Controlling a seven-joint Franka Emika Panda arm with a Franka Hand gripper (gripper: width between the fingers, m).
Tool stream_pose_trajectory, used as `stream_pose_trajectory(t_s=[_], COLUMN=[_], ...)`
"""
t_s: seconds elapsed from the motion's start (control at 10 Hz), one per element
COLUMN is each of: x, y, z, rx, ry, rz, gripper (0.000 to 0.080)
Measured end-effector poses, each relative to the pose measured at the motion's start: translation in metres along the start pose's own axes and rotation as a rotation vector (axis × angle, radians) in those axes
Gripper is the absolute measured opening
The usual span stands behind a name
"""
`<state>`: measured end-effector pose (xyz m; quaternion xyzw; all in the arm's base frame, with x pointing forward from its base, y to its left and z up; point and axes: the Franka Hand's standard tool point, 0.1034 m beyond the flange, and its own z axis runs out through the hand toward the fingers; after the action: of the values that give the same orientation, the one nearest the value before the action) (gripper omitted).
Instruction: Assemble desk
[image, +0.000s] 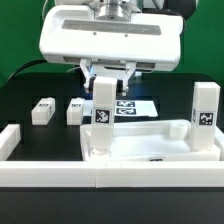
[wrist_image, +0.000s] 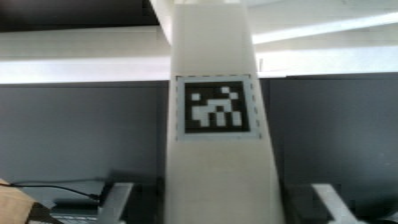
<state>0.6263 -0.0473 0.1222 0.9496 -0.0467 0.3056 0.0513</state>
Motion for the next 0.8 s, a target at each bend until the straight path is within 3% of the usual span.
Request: stream_pose_trajectory(t_s=[0.4,0.6,0.8], x=[0.0000,-0.0001,-0.0001], y=[0.0001,0.0002,0.0002], z=[0.0002,0.0003,0.0003], rx=[-0.001,-0.001,-0.001], ry=[0.001,0.001,0.001], rz=[0.000,0.000,0.000], gripper=[0.0300,0.0611,0.0638])
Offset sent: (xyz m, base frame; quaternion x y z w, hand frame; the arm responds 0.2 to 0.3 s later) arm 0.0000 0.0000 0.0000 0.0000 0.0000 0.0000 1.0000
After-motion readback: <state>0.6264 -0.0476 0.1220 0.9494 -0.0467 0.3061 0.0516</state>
